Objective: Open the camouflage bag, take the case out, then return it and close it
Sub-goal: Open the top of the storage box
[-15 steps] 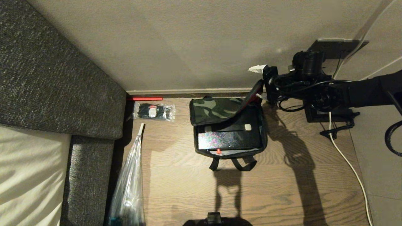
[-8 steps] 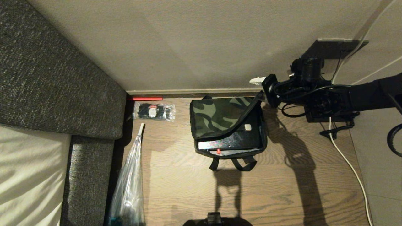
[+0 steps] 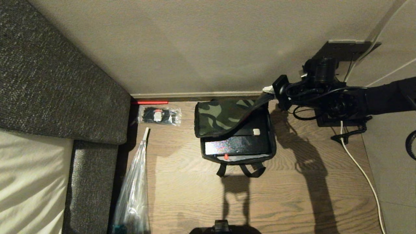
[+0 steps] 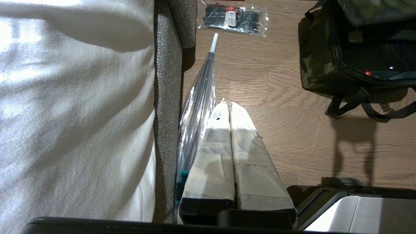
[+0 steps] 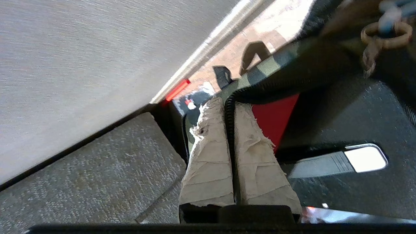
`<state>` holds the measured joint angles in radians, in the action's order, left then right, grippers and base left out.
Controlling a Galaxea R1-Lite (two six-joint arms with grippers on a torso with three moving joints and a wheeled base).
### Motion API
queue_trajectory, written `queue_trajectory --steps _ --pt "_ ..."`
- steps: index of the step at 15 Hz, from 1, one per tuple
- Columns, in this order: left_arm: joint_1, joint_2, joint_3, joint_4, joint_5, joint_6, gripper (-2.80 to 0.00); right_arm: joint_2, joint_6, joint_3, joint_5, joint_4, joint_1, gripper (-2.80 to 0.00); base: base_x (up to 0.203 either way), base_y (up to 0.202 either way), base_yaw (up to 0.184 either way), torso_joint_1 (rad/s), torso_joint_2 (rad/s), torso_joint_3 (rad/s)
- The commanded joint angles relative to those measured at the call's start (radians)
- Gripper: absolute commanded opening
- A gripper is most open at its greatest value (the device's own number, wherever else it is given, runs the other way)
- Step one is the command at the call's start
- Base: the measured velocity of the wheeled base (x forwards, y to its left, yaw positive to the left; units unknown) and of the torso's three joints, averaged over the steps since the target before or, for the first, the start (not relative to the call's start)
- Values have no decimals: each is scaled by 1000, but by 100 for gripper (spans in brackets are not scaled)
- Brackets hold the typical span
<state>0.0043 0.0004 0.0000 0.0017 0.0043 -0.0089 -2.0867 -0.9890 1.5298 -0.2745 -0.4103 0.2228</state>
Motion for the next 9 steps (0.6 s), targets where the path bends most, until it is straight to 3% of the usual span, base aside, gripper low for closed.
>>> queue_trajectory --steps 1,9 --pt "0 -2 3 0 -1 0 -280 21 16 -9 -5 -49 -3 -280 0 0 0 0 0 0" --pt "0 -2 2 0 0 0 -280 -1 111 -31 -2 -184 -21 -280 0 0 0 0 0 0"
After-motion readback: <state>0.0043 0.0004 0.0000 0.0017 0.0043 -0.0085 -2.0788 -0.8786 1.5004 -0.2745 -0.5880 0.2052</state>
